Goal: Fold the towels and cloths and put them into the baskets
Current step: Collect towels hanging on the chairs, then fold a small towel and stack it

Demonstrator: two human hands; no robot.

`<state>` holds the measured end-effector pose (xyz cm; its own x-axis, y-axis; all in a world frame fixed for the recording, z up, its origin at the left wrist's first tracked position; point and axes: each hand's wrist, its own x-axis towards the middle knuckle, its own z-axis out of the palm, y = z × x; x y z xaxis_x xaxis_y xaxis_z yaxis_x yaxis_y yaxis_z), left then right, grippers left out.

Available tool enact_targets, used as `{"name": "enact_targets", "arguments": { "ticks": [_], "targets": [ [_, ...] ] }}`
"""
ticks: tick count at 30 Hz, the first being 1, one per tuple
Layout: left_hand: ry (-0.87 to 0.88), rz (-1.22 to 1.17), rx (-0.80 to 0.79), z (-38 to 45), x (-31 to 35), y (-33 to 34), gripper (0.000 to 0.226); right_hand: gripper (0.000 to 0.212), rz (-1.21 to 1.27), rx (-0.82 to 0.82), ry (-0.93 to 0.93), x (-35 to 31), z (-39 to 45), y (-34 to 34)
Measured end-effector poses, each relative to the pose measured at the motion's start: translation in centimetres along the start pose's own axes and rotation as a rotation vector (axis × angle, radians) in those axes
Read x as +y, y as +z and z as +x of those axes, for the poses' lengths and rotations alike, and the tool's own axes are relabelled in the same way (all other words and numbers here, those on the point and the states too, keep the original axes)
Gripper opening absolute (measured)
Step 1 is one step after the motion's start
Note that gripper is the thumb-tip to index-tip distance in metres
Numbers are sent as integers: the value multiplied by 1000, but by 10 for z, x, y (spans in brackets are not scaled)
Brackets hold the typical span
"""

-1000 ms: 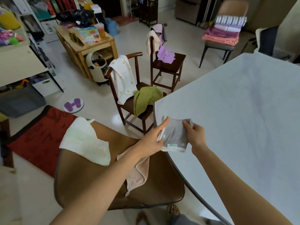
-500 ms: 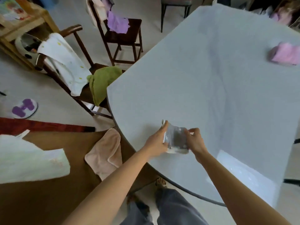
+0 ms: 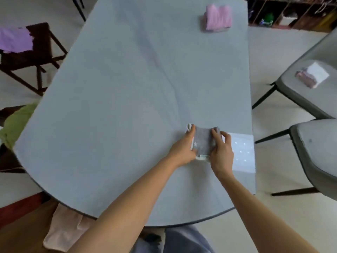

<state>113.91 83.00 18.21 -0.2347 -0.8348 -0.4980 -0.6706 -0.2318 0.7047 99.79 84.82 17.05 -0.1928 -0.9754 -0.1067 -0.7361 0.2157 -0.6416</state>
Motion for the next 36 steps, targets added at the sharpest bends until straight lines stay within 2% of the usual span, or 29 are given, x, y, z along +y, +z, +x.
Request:
{"name": "enact_targets", "arguments": {
  "ticks": [4,8,12,14,16,19,22,24,28,30,33,36],
  "targets": [
    [-50,308,-90,14,1,26,87,63,-297,-157,85,40,4,7],
    [-114,388,-117,17,5,32,85,63,-537,-141,67,53,3,12],
    [-118,329,-82,8,4,15,93,68,-479,-53,11,32,3,10],
    [-70,273,18,-7,-9,-3,85,60,-413,-5,-107,10,2,15],
    [-34,239,155,-35,-32,-23,72,50,-338,-37,-231,-18,-5,27],
    [-96,97,375,-96,-86,-52,55,37,-214,-229,-465,-72,-30,57],
    [-288,-107,590,-185,-159,-66,42,30,-211,-458,-678,-138,-84,103],
    [-440,-194,670,-242,-202,-60,33,30,-221,-564,-806,-170,-124,132],
    [-728,-208,540,-348,-274,-26,22,24,-269,-822,-1036,-205,-219,189],
    [-822,-215,514,-383,-305,-8,27,24,-372,-956,-1104,-204,-263,224],
    [-876,-253,486,-403,-343,15,28,24,-610,-1080,-1084,-185,-299,271],
    [-870,-265,450,-395,-389,40,28,31,-818,-1135,-1126,-166,-313,317]
  ]
}}
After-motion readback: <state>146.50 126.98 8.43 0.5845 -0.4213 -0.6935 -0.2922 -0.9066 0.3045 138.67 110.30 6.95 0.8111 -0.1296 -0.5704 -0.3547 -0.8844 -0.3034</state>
